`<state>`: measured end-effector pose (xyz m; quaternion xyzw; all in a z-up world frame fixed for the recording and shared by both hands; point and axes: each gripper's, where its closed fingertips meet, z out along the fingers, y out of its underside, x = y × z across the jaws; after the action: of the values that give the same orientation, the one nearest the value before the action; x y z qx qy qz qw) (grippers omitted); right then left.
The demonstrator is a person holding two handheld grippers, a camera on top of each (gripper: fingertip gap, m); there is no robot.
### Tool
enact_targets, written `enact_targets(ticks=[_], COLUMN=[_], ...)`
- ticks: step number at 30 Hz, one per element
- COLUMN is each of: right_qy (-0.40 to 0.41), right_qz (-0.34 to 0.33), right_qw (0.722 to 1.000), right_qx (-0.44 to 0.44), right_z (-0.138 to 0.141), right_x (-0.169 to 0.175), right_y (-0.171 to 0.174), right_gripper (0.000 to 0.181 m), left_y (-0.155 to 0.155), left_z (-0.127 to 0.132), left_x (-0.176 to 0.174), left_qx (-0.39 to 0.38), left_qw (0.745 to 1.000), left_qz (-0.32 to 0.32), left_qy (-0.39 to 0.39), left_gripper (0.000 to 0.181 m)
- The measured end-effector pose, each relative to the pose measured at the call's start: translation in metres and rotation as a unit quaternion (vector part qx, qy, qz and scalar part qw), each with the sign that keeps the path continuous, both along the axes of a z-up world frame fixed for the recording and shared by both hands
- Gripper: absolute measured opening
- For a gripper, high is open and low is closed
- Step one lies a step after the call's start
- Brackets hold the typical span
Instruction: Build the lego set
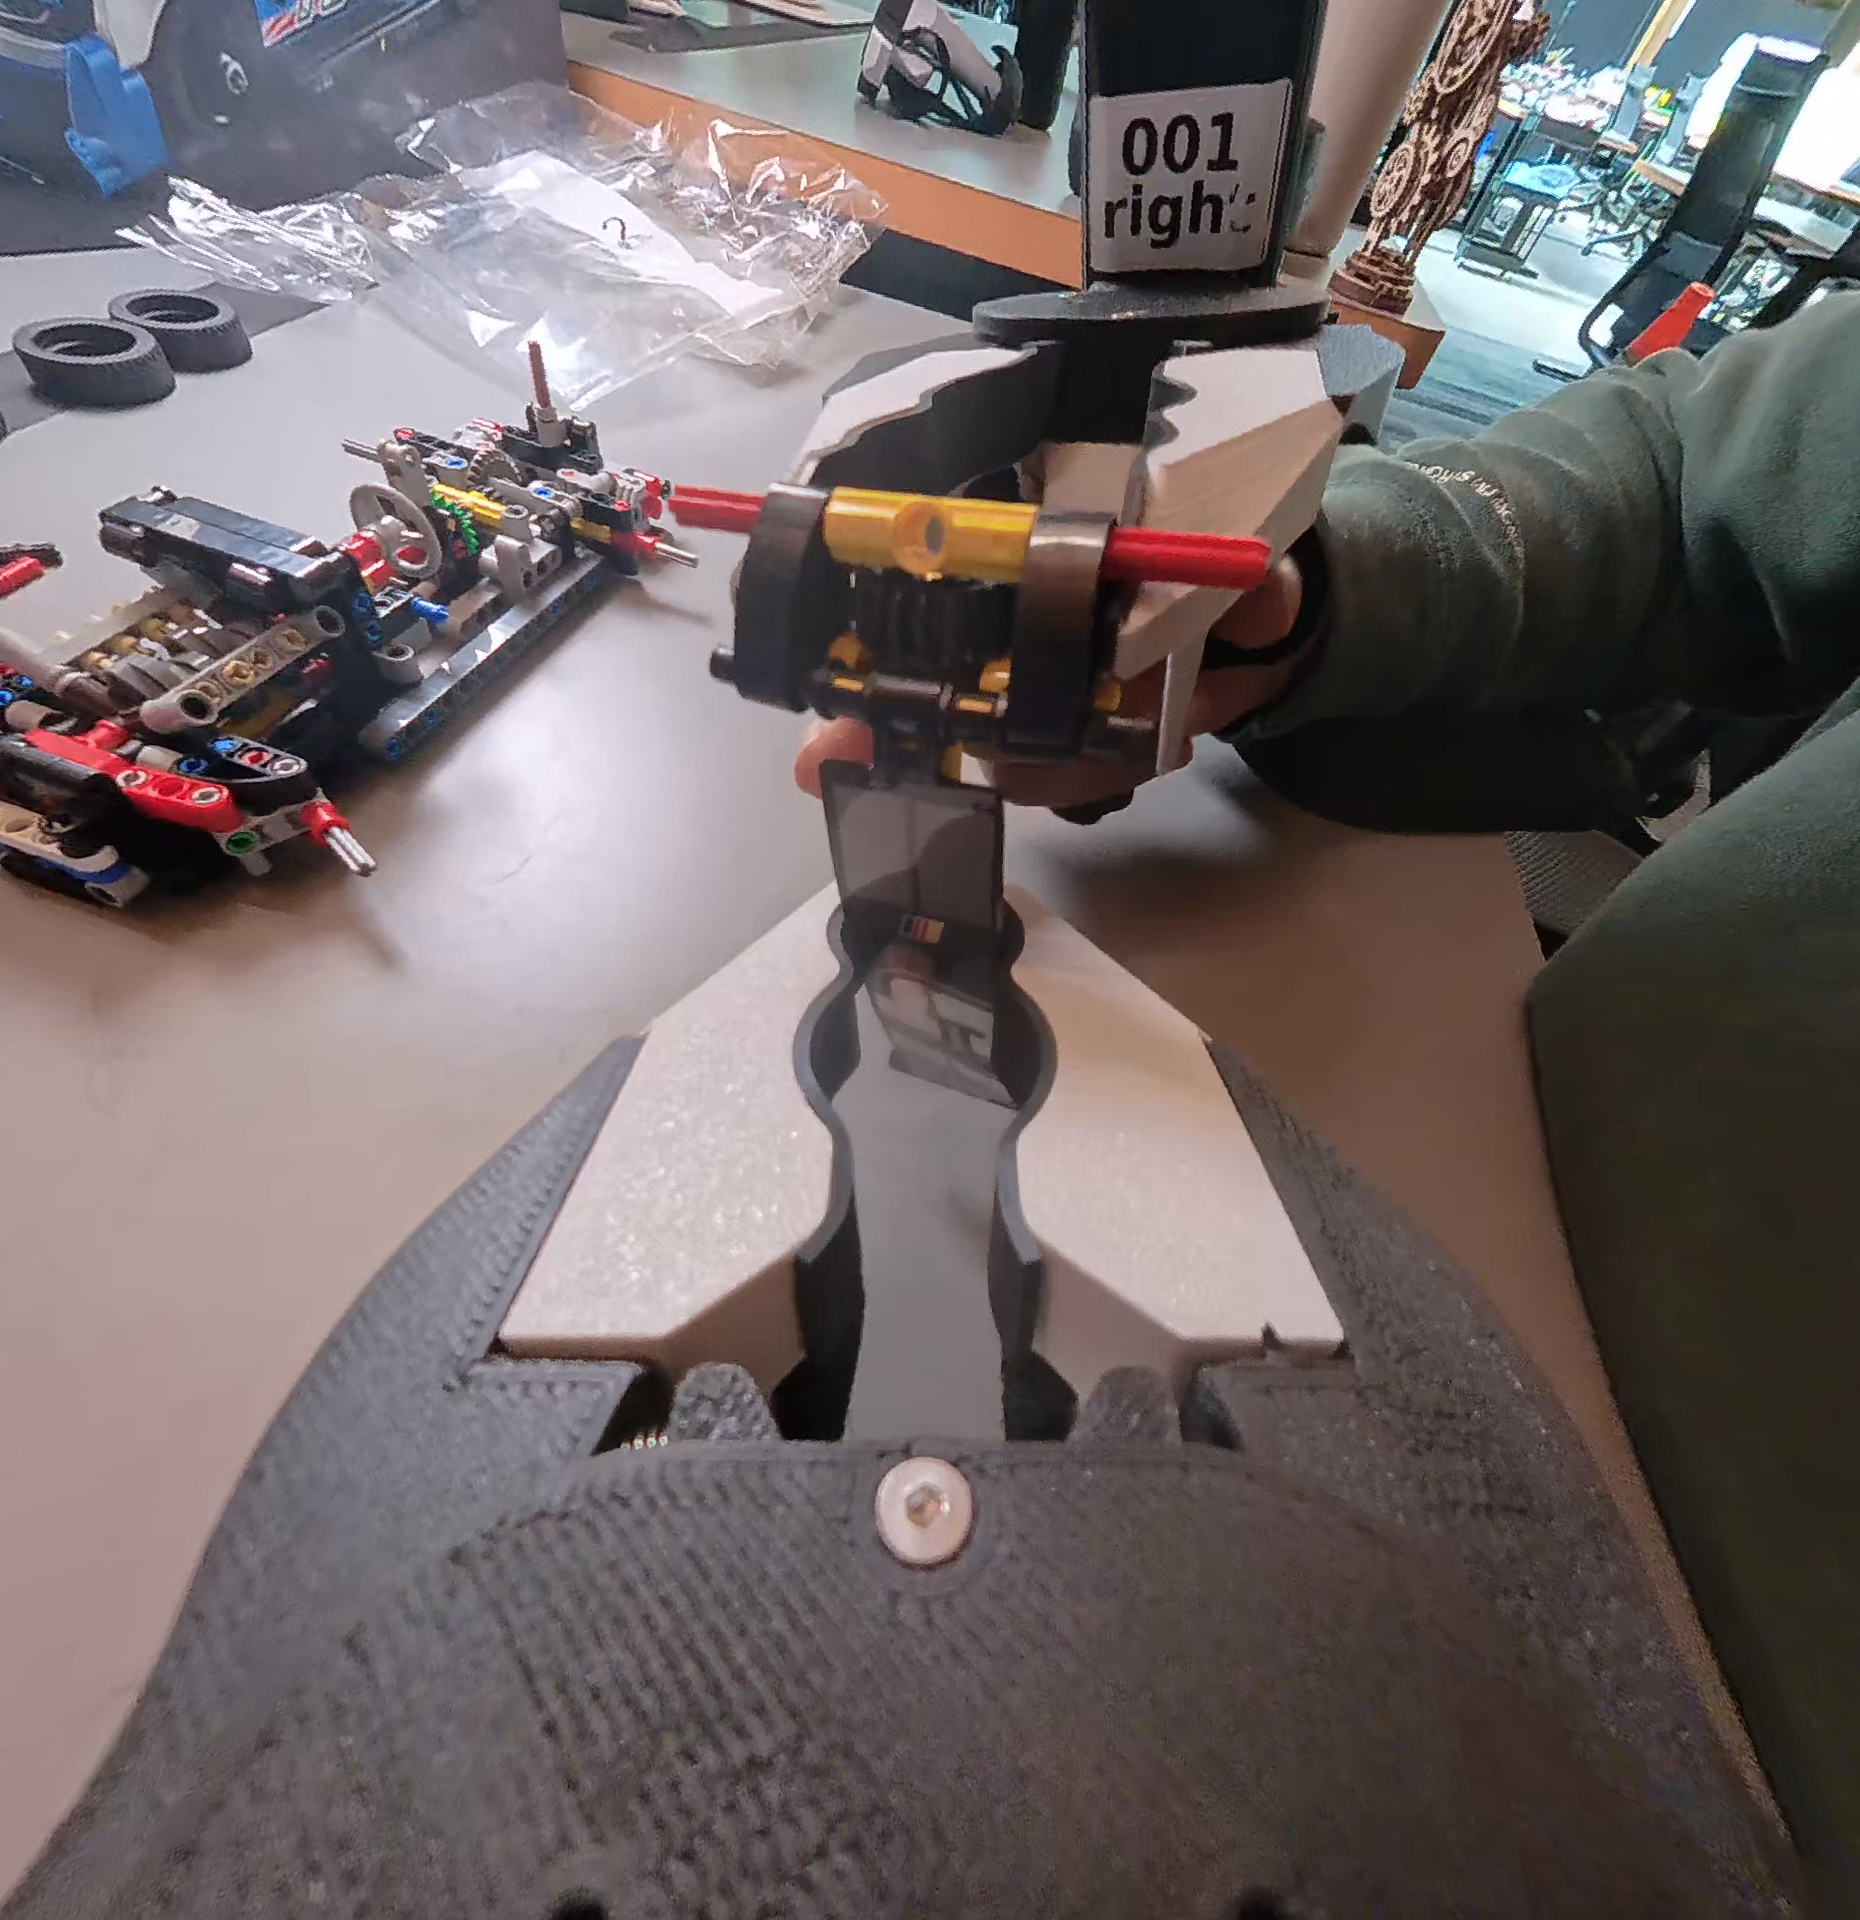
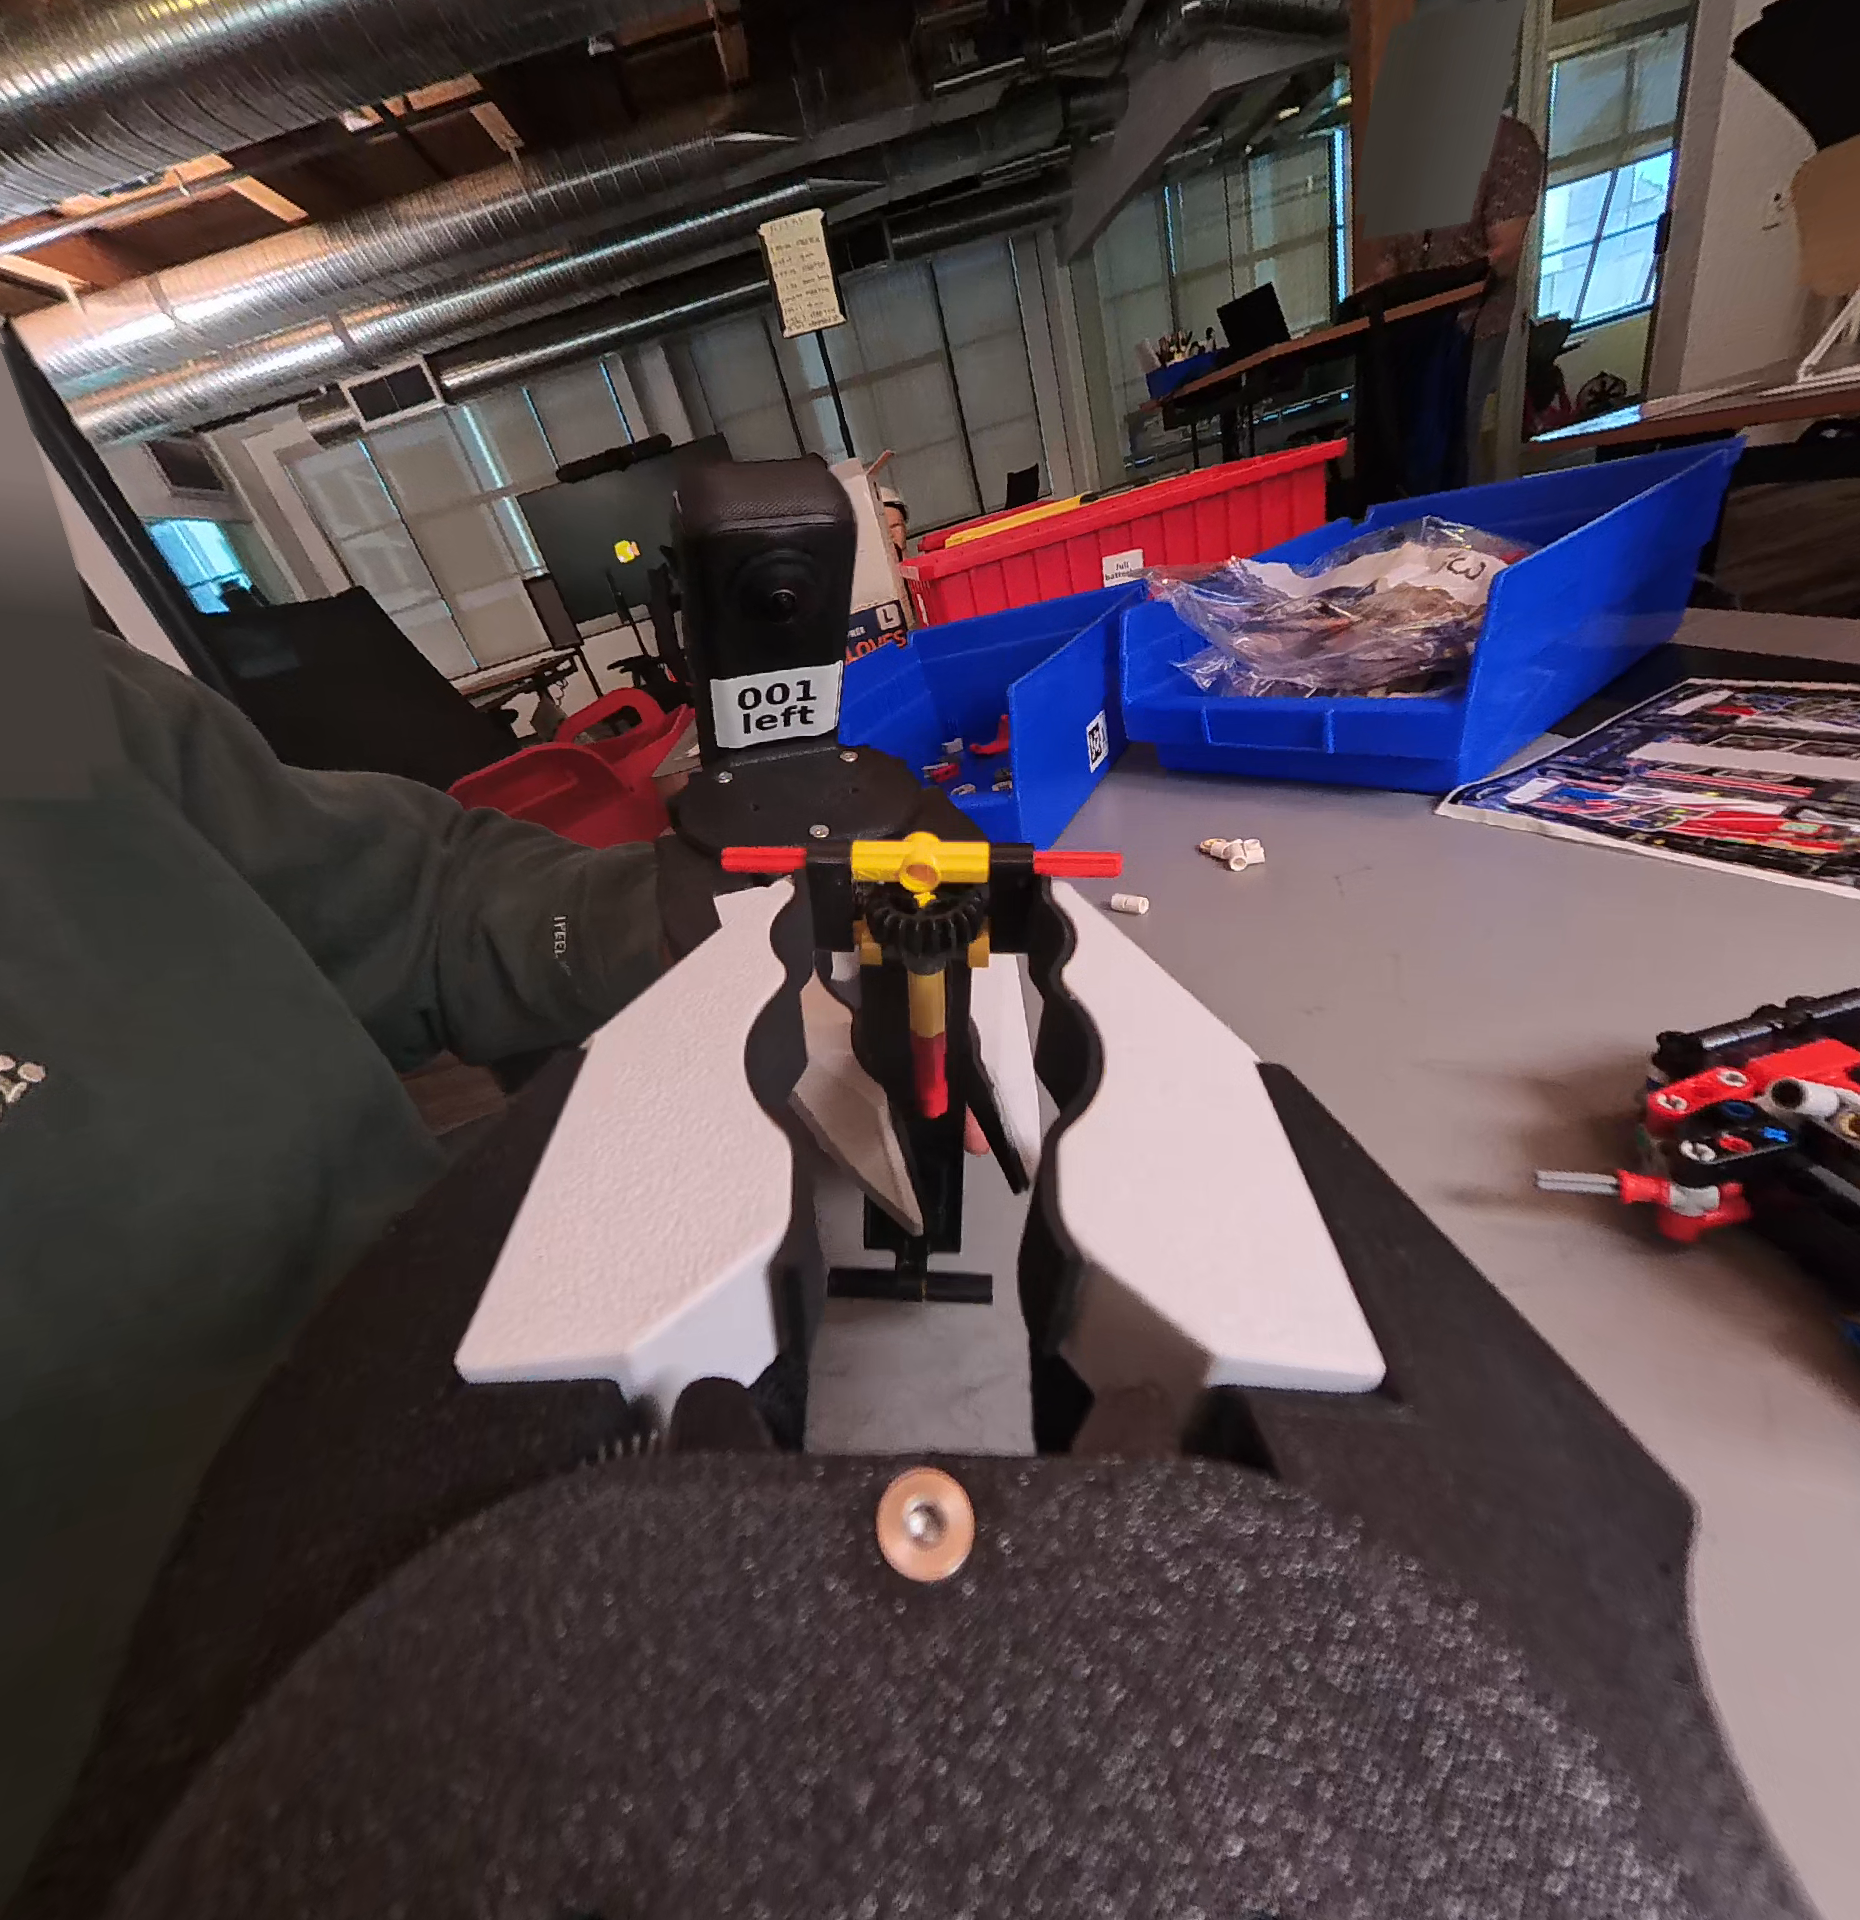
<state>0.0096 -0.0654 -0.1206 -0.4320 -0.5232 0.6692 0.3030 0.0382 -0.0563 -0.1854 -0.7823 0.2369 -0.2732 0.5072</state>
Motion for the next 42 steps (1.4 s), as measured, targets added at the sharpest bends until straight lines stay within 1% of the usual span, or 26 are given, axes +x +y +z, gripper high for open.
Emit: enact_targets(ticks=[3, 4, 5, 7, 9, 12, 13, 15, 18, 19, 21, 23, 26, 30, 32, 34, 35, 37, 39, 42], right_qy=[-0.010, -0.011, -0.011, -0.018, -0.026, -0.050, -0.057, -0.071, -0.089, -0.102, -0.145, -0.191, -0.218, -0.244, -0.254, -0.253, -0.254, -0.259, -0.272, -0.268], right_qz=[-0.002, -0.005, -0.004, -0.008, -0.020, -0.027, -0.030, -0.035, -0.043, -0.041, -0.010, 0.009, 0.039, 0.080, 0.100, 0.106, 0.112, 0.125, 0.138, 0.151], right_qw=[1.000, 1.000, 1.000, 1.000, 0.999, 0.998, 0.997, 0.990, 0.965, 0.956, 0.942, 0.930, 0.921, 0.912, 0.911, 0.909, 0.905, 0.897, 0.887, 0.888], right_qx=[0.003, 0.007, 0.010, 0.013, 0.011, 0.026, 0.047, 0.115, 0.242, 0.274, 0.303, 0.313, 0.320, 0.320, 0.308, 0.314, 0.321, 0.335, 0.347, 0.342], right_z=[-0.002, -0.001, 0.000, 0.002, 0.004, 0.000, -0.004, -0.015, -0.032, -0.038, -0.058, -0.079, -0.095, -0.103, -0.103, -0.100, -0.100, -0.102, -0.110, -0.114], right_x=[0.000, 0.001, 0.003, 0.007, 0.010, 0.009, 0.008, 0.005, 0.005, 0.005, 0.010, 0.014, 0.019, 0.019, 0.016, 0.009, 0.007, 0.002, -0.001, -0.002], right_y=[0.008, 0.012, 0.015, 0.025, 0.034, 0.035, 0.032, 0.026, 0.021, 0.020, 0.015, 0.016, 0.015, 0.019, 0.021, 0.024, 0.024, 0.023, 0.022, 0.016], right_gripper=[0.041, 0.046, 0.046, 0.045, 0.042, 0.042, 0.043, 0.045, 0.047, 0.049, 0.052, 0.055, 0.052, 0.051, 0.052, 0.053, 0.054, 0.056, 0.057, 0.048], left_y=[0.004, 0.006, 0.008, 0.015, 0.019, 0.020, 0.019, 0.018, 0.015, 0.014, 0.010, 0.007, 0.002, -0.007, -0.007, -0.006, -0.006, -0.003, -0.003, -0.004], left_z=[0.003, 0.003, 0.002, -0.002, -0.007, -0.019, -0.024, -0.031, -0.040, -0.042, -0.046, -0.050, -0.054, -0.055, -0.052, -0.050, -0.051, -0.052, -0.052, -0.052], left_x=[-0.012, -0.018, -0.025, -0.046, -0.065, -0.074, -0.073, -0.071, -0.069, -0.066, -0.059, -0.055, -0.048, -0.039, -0.040, -0.043, -0.045, -0.047, -0.045, -0.042], left_qx=[0.006, 0.008, 0.009, 0.023, 0.042, 0.048, 0.046, 0.047, 0.046, 0.045, 0.036, 0.026, 0.026, 0.003, -0.006, -0.013, -0.014, -0.010, -0.006, -0.002], left_qw=[1.000, 1.000, 0.999, 0.993, 0.978, 0.956, 0.952, 0.944, 0.932, 0.932, 0.938, 0.941, 0.943, 0.961, 0.968, 0.972, 0.972, 0.973, 0.974, 0.974], left_qz=[0.018, 0.026, 0.037, 0.078, 0.110, 0.120, 0.115, 0.105, 0.088, 0.078, 0.059, 0.041, 0.007, -0.035, -0.038, -0.035, -0.034, -0.027, -0.031, -0.037], left_qy=[0.003, 0.011, 0.025, 0.085, 0.172, 0.263, 0.280, 0.309, 0.350, 0.352, 0.341, 0.336, 0.331, 0.276, 0.248, 0.232, 0.230, 0.228, 0.223, 0.222], left_gripper=[0.018, 0.018, 0.018, 0.018, 0.017, 0.017, 0.018, 0.017, 0.017, 0.018, 0.019, 0.021, 0.028, 0.041, 0.042, 0.042, 0.041, 0.033, 0.024, 0.024])
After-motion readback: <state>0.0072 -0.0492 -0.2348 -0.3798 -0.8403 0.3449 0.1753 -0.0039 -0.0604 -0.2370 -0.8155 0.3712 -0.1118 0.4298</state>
